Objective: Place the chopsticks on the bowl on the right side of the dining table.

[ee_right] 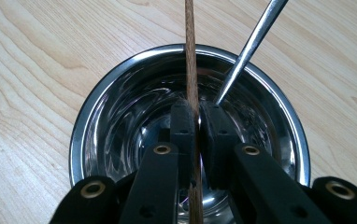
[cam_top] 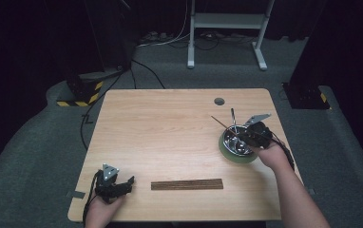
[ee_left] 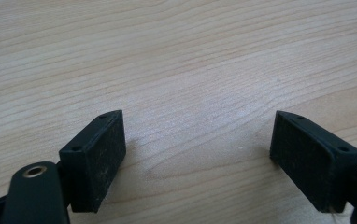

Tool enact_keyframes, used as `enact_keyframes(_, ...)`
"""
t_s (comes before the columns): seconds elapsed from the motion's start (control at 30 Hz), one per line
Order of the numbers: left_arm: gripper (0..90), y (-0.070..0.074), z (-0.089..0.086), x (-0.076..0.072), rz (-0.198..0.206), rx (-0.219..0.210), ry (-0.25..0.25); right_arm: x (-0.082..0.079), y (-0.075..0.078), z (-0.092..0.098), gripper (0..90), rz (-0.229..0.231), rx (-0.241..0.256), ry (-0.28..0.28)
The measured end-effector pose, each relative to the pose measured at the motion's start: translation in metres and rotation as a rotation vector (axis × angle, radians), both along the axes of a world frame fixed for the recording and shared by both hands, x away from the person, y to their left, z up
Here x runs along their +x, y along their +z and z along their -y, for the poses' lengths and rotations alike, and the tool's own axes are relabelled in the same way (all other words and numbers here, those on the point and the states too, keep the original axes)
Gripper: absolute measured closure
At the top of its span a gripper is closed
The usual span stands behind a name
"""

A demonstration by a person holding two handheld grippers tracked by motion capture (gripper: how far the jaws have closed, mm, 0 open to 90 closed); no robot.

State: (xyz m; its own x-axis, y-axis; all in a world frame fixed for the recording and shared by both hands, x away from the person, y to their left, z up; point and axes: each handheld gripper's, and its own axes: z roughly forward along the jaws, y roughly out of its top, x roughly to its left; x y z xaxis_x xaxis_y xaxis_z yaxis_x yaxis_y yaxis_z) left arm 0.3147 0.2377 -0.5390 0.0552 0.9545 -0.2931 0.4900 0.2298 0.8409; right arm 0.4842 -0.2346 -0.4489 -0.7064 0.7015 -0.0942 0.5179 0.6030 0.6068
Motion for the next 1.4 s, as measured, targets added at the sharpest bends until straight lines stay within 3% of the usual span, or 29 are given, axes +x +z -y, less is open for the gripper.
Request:
enact_keyframes(0.4,18.2,0.0,0.0,0.0,0.0,0.001,0.0,-0.001,-0.004,0.0,82.8,0.007,-0.007,-0.006)
enact_keyframes(0.6,18.2,0.0,0.0,0.0,-0.001,0.002,-0.001,-0.003,-0.003,-0.001,74.1,0.002,0.004,-0.007)
enact_keyframes(0.77,18.2,0.0,0.0,0.0,-0.001,0.002,-0.001,-0.009,0.002,-0.002,70.8,0.031,0.012,-0.001)
enact_keyframes(1.07,18.2,0.0,0.0,0.0,0.002,-0.001,0.002,-0.036,0.012,-0.013,66.7,0.059,0.094,-0.012)
enact_keyframes(1.2,18.3,0.0,0.001,0.0,0.005,-0.01,0.004,-0.056,0.016,-0.027,65.1,0.086,0.119,0.018)
enact_keyframes(1.4,18.3,0.0,0.001,0.0,0.0,-0.006,0.003,-0.085,0.012,-0.05,62.7,0.091,0.168,0.042)
